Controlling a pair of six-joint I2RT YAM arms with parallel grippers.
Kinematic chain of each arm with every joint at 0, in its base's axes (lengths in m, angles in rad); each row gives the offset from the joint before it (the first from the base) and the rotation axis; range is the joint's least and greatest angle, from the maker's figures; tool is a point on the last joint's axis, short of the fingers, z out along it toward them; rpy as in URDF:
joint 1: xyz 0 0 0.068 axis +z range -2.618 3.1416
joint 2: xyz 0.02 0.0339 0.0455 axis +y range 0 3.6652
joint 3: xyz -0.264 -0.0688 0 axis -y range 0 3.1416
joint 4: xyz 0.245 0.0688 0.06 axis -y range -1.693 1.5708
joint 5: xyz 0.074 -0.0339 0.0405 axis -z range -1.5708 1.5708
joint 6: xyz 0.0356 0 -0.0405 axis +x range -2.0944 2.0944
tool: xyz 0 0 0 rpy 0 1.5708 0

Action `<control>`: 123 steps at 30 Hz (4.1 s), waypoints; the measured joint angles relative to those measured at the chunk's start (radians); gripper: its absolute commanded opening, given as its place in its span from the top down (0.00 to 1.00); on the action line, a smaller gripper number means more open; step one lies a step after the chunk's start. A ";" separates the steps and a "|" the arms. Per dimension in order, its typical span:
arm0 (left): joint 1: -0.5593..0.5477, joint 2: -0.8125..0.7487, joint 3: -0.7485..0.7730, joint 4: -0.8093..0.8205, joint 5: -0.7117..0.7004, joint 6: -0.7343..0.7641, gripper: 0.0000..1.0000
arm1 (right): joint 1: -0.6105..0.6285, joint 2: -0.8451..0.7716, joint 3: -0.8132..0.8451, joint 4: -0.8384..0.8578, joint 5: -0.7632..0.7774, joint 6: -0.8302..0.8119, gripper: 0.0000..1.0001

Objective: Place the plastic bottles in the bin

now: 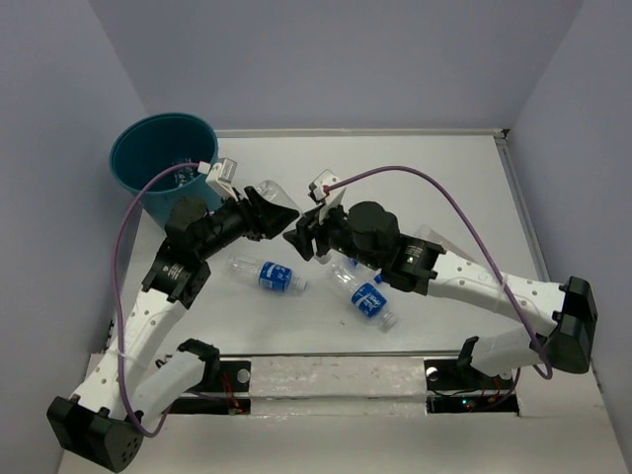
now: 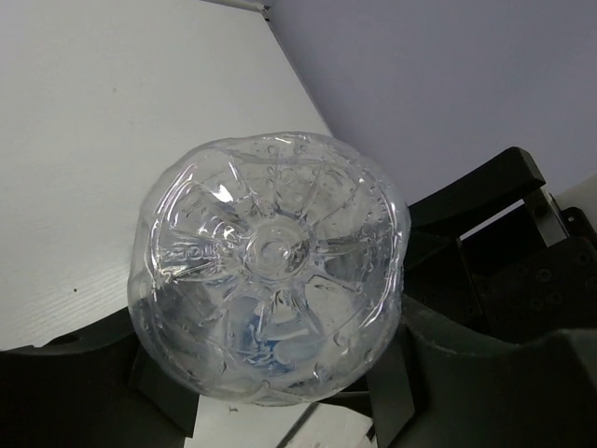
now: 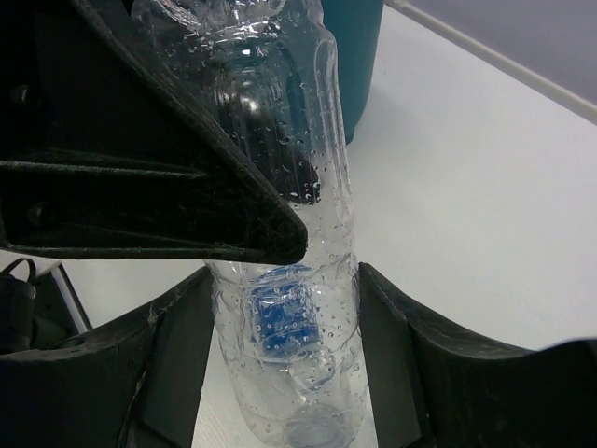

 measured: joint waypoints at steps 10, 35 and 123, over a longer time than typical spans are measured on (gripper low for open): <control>-0.051 0.067 0.134 -0.111 -0.125 0.063 0.66 | -0.009 -0.059 -0.082 0.099 0.029 0.018 0.32; 0.377 0.323 0.460 0.009 -0.954 0.312 0.01 | -0.009 0.184 -0.068 -0.037 -0.112 -0.066 0.07; 0.148 0.144 0.451 -0.011 -0.665 0.171 0.74 | -0.135 -0.262 -0.376 -0.327 -0.005 0.237 0.17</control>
